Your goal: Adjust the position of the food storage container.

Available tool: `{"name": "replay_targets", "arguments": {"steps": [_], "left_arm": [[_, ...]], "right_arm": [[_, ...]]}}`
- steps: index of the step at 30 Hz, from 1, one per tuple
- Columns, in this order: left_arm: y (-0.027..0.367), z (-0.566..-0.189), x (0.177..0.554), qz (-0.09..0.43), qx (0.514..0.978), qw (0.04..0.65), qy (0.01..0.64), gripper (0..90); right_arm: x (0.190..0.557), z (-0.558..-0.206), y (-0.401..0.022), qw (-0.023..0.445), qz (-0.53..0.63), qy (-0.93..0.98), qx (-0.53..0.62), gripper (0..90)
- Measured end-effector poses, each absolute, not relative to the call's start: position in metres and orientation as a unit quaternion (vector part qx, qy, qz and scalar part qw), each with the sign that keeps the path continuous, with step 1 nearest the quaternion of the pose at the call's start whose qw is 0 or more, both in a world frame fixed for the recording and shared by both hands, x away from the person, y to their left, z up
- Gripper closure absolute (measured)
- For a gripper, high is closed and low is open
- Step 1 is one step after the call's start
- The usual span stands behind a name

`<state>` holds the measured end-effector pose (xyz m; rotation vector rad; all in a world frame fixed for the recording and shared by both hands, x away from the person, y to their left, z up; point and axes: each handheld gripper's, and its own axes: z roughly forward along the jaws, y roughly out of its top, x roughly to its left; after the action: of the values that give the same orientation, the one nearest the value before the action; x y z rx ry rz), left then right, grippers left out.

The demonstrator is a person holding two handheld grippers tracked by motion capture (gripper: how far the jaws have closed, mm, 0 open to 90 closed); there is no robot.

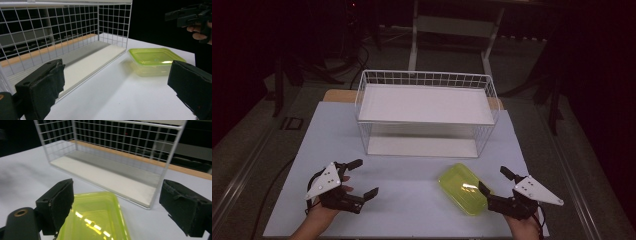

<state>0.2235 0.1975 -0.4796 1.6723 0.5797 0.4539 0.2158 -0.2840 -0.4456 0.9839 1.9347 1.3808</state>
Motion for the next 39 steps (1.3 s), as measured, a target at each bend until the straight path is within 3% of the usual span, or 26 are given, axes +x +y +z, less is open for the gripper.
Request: {"name": "replay_targets", "arguments": {"steps": [7,11,13,18,22,28,39], "left_arm": [[0.198,-0.477,0.221,0.201,0.722,0.613,0.250,1.4],[0.196,-0.476,0.220,0.201,0.720,0.616,0.248,1.4],[0.194,-0.476,0.219,0.199,0.723,0.615,0.245,1.4],[0.192,-0.476,0.219,0.194,0.724,0.615,0.242,1.4],[0.191,-0.477,0.220,0.190,0.725,0.615,0.245,1.4],[0.191,-0.477,0.220,0.191,0.727,0.613,0.244,1.4],[0.191,-0.478,0.220,0.192,0.728,0.612,0.243,1.5]], "right_arm": [[0.215,-0.445,-0.279,0.258,0.512,0.739,0.353,14.7],[0.214,-0.441,-0.278,0.236,0.501,0.755,0.351,23.1],[0.213,-0.438,-0.280,0.228,0.501,0.762,0.342,34.1],[0.206,-0.442,-0.291,0.235,0.469,0.785,0.330,47.2],[0.204,-0.451,-0.301,0.202,0.460,0.798,0.333,60.4],[0.203,-0.466,-0.314,0.178,0.422,0.825,0.332,89.4],[0.208,-0.490,-0.325,0.153,0.400,0.850,0.307,89.9]]}}
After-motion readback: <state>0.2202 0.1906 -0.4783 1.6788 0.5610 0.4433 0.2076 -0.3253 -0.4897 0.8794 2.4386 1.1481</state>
